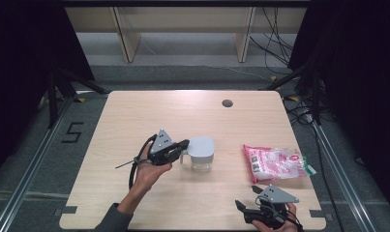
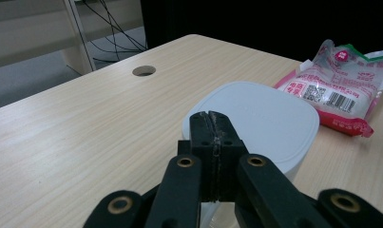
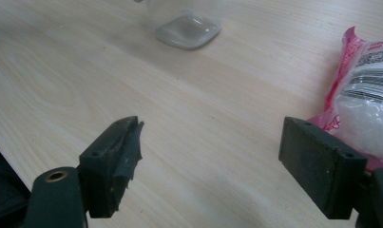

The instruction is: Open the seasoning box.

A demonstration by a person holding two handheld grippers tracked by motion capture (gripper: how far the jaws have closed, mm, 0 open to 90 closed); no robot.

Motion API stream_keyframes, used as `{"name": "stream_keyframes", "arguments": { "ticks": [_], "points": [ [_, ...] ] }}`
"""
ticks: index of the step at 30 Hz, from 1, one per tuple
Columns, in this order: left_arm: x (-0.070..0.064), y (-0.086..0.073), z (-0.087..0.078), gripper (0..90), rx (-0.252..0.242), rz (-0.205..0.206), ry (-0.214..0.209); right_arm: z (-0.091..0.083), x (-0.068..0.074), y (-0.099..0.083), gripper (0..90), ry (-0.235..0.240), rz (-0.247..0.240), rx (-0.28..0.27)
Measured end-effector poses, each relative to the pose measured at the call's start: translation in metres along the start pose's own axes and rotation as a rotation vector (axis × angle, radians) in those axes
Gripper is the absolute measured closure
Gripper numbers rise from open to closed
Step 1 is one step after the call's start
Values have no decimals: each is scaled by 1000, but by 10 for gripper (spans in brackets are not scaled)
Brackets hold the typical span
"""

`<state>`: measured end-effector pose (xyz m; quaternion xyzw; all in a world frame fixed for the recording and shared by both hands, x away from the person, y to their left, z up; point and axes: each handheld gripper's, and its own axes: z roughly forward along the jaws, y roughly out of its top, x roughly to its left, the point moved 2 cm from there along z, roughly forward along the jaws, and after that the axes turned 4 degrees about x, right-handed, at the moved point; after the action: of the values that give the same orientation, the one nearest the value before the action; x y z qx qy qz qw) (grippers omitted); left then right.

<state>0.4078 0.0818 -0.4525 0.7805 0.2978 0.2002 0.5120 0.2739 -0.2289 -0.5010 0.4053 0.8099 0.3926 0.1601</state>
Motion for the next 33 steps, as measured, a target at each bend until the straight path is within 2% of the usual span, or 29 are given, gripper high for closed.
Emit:
{"name": "stream_keyframes", "arguments": {
  "ticks": [2, 3, 4, 5, 6, 7, 8, 9, 11, 14, 15, 16, 17, 18, 19, 21, 22, 23, 24, 26, 27, 28, 31, 32, 33],
  "points": [
    [0, 0, 0, 890, 0, -1, -2, 1, 1, 0, 227, -7, -11, 6],
    [0, 0, 0, 890, 0, -18, -7, 1, 2, 0, 227, -12, -17, 3],
    [1, 0, 0, 890, -3, -14, -8, 2, 3, 0, 227, -3, -4, 18],
    [0, -1, 0, 890, -5, -14, -6, 4, 2, 1, 227, 1, -26, 15],
    [0, -1, 0, 890, -5, -14, -6, 4, 4, 1, 227, -11, -15, 20],
    [0, -1, 0, 889, -6, -13, -5, 5, 5, 2, 230, 3, -14, 22],
    [0, -1, 0, 887, -6, -15, -3, 7, 5, 2, 232, -2, -23, 29],
    [0, -1, 0, 887, -6, -13, -3, 9, 6, 2, 231, 17, -33, 28],
    [0, -1, 0, 884, -8, -13, -2, 11, 7, 3, 226, 1, -53, 26],
    [1, -1, -1, 882, 1, -3, -2, 11, 12, 4, 211, 10, -30, 35],
    [1, -2, -1, 882, 0, -2, -1, 12, 12, 5, 205, 7, -40, 18],
    [0, -2, 0, 882, -9, -12, 0, 16, 12, 9, 184, 43, -69, 12],
    [0, -2, 0, 882, -9, -12, 0, 16, 12, 9, 184, 43, -69, 12],
    [0, -2, 0, 881, -9, -18, 0, 18, 13, 13, 180, 28, -93, 4],
    [0, -2, 0, 881, -9, -18, 0, 19, 13, 15, 177, 43, -103, 1],
    [0, -2, 0, 880, -11, -22, -1, 21, 15, 22, 189, 32, -101, -17],
    [0, -2, 0, 879, -11, -21, -1, 23, 12, 26, 218, 28, -129, -25],
    [1, -2, 0, 879, -10, -12, -1, 26, 13, 29, 275, 38, -123, -25],
    [1, -2, 0, 879, -10, -12, -1, 28, 10, 34, 306, 39, -140, -32],
    [1, -2, 0, 878, -9, -19, -4, 31, 9, 39, 328, 33, -159, -45],
    [1, -2, -1, 877, -7, -15, -4, 34, 7, 47, 418, 36, -191, -47],
    [1, -2, -1, 878, -8, -14, -4, 35, 7, 50, 465, 38, -196, -50],
    [1, -2, 0, 878, -9, -21, -4, 37, 6, 58, 517, 45, -210, -58],
    [1, -2, 0, 878, -14, -20, -4, 39, 5, 66, 535, 57, -235, -89],
    [1, -2, 0, 877, -14, -20, -4, 39, 5, 66, 535, 57, -235, -89]
  ]
}}
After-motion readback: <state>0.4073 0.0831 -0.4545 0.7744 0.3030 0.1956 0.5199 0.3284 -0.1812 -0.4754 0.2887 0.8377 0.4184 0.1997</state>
